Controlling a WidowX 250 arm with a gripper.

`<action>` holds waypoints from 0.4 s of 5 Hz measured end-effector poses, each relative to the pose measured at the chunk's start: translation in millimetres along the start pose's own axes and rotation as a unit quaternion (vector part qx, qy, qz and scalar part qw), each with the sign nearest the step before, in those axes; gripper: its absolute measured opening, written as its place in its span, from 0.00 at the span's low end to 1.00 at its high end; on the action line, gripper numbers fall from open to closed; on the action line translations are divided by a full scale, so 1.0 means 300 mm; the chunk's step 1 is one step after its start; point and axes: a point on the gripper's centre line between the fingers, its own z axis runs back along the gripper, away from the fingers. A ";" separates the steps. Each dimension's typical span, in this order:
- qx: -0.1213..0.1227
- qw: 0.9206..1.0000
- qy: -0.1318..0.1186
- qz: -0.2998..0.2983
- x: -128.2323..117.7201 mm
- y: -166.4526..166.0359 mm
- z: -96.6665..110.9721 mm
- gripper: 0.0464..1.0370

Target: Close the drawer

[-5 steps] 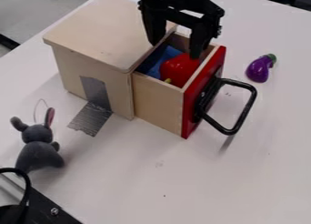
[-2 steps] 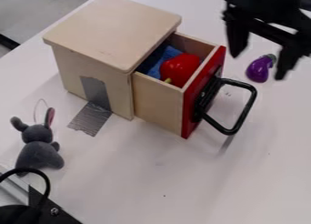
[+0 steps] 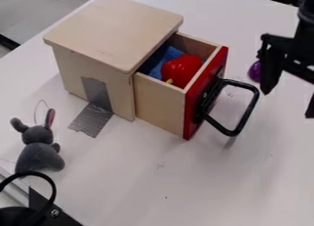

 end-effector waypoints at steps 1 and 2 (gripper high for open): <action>0.022 1.000 0.022 0.003 -0.005 0.018 -0.064 0.96; 0.049 0.998 0.051 -0.001 -0.023 0.039 -0.124 0.96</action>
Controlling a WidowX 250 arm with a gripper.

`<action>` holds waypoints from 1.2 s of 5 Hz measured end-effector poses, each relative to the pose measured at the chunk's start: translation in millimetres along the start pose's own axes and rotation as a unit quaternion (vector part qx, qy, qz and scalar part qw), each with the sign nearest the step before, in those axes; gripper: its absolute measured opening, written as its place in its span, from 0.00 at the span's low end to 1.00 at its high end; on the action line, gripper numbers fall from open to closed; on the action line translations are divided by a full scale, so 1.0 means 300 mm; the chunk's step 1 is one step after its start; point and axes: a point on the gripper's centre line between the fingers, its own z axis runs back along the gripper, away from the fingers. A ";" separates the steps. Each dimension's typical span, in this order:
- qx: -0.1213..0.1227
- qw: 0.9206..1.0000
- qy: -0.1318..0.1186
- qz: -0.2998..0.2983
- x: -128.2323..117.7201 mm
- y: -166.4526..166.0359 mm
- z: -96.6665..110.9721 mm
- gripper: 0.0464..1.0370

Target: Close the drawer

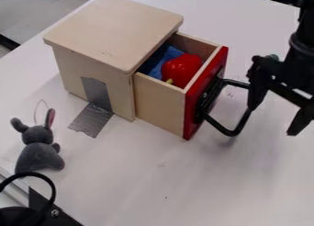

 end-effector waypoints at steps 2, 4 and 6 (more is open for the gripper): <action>0.047 0.998 0.040 -0.017 -0.015 0.007 -0.054 0.96; 0.067 0.996 0.052 -0.005 -0.022 0.038 -0.057 0.96; 0.094 0.995 0.042 0.008 -0.042 0.075 -0.024 0.96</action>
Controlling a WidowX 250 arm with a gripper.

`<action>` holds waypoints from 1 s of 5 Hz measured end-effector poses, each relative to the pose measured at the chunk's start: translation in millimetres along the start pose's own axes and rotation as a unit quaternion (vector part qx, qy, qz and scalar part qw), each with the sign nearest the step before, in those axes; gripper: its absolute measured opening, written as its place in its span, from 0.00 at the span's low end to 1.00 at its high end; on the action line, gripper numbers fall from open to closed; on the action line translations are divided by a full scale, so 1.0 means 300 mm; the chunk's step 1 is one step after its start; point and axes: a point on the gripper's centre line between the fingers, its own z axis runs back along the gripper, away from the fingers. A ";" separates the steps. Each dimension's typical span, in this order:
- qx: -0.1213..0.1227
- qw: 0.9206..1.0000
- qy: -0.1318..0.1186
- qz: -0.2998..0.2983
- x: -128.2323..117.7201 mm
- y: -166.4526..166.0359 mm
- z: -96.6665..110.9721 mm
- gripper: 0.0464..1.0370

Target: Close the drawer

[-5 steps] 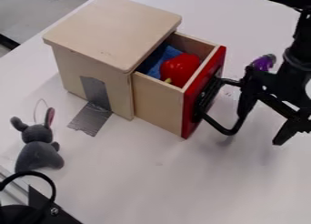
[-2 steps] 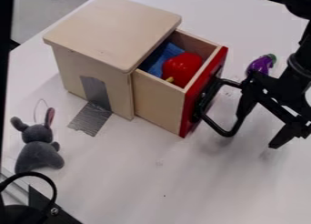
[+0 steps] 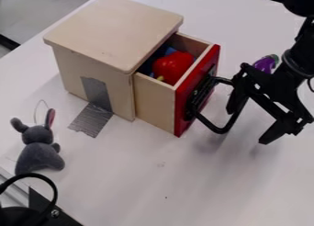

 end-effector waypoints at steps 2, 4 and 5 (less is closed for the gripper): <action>0.002 1.000 -0.003 0.013 -0.012 0.013 0.014 0.96; -0.023 0.999 0.019 0.019 -0.010 0.012 -0.032 0.92; -0.027 0.999 0.021 0.018 -0.009 0.015 -0.035 0.64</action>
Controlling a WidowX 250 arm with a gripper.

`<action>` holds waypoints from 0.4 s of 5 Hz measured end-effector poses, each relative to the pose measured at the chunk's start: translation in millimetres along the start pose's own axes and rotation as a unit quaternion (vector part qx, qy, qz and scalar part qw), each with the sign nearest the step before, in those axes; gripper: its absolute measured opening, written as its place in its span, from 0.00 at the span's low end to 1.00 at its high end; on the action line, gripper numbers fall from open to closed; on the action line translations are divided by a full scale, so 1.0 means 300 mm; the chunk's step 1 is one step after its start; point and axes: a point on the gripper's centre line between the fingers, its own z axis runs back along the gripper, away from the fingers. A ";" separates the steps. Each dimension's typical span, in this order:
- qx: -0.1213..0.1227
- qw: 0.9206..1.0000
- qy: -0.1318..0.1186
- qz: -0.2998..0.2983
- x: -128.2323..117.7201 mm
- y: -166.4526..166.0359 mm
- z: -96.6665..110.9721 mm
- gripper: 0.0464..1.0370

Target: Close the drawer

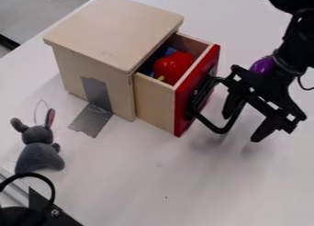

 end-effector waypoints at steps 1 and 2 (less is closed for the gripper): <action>-0.004 1.000 0.001 0.007 0.004 0.011 -0.004 0.35; -0.008 1.000 0.000 0.006 0.005 0.006 -0.004 0.13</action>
